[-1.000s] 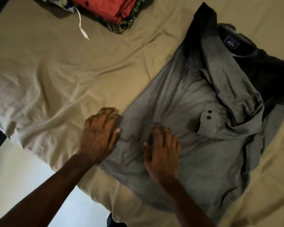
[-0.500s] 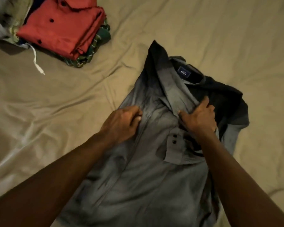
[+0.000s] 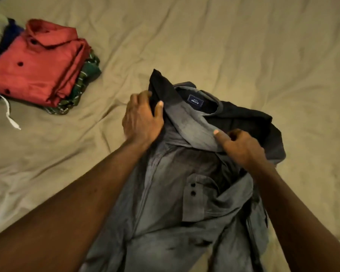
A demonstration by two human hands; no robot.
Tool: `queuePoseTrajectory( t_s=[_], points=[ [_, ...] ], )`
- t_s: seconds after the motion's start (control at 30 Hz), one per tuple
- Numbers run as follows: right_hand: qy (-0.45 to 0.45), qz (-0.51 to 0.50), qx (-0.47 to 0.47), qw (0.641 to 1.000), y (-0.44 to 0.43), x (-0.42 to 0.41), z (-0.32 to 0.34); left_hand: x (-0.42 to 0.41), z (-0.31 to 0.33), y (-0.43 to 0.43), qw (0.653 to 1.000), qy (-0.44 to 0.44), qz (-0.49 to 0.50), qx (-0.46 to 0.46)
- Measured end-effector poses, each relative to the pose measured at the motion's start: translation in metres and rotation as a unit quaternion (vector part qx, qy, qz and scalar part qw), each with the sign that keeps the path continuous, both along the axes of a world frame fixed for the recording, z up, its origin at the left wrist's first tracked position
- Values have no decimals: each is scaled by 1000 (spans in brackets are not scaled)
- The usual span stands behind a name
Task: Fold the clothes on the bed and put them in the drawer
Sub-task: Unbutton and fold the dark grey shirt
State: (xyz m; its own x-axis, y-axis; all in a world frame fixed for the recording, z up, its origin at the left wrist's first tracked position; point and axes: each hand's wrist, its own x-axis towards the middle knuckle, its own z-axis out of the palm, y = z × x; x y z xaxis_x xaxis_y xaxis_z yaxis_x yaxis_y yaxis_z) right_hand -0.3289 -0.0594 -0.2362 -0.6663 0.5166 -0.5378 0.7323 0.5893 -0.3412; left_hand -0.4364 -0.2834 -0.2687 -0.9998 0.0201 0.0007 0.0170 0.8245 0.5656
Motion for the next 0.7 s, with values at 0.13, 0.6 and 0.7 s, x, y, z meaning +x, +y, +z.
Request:
queuePoseTrajectory(
  t_s=[0.13,0.6,0.7],
  points=[
    [74,-38,-3,997,5,13,-19,-74,-9,36,950,-94,-242,-176],
    [183,-202,-228,935,9,75,40,50,16,38,976,-173,-60,119],
    [123,-277,-514,803,-22,84,62,94,48,39,794,-500,22,345]
  ],
)
